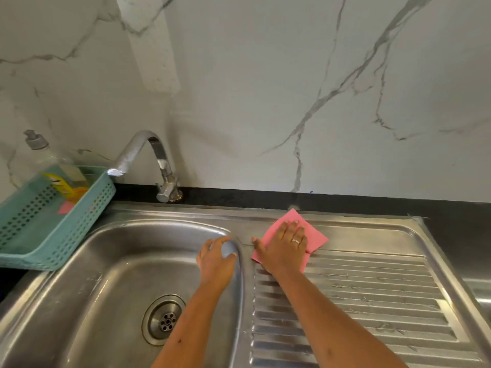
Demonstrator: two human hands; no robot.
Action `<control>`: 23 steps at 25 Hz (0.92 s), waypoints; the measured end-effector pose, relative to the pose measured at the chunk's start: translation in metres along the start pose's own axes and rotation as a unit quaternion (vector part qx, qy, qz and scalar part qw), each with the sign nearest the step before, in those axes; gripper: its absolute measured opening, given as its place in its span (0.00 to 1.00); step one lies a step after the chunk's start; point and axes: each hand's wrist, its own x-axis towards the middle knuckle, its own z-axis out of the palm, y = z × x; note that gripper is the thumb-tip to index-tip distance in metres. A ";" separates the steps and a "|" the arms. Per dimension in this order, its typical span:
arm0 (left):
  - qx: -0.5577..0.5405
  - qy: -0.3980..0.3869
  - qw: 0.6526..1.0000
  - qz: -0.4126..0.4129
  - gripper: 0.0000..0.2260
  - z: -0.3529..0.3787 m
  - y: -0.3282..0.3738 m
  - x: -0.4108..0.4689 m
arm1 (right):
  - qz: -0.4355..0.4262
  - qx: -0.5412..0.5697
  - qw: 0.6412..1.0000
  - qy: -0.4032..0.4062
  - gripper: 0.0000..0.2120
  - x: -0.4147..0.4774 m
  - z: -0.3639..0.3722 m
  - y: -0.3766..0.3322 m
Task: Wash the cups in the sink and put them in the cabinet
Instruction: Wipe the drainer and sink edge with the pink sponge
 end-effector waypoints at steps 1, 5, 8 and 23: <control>0.000 0.001 1.000 -0.002 0.19 -0.001 -0.003 0.001 | -0.014 -0.004 1.000 -0.001 0.48 -0.001 0.002 -0.009; -0.013 0.008 1.000 -0.022 0.18 -0.004 -0.010 0.003 | -0.091 -0.014 0.996 -0.018 0.44 -0.005 0.006 -0.028; -0.008 0.017 1.000 -0.018 0.18 -0.002 -0.009 0.001 | -0.237 -0.037 0.970 -0.023 0.32 -0.005 0.010 -0.032; 0.025 -0.010 1.000 -0.004 0.17 0.014 0.017 -0.034 | -0.416 -0.005 0.908 -0.048 0.35 -0.014 -0.005 0.049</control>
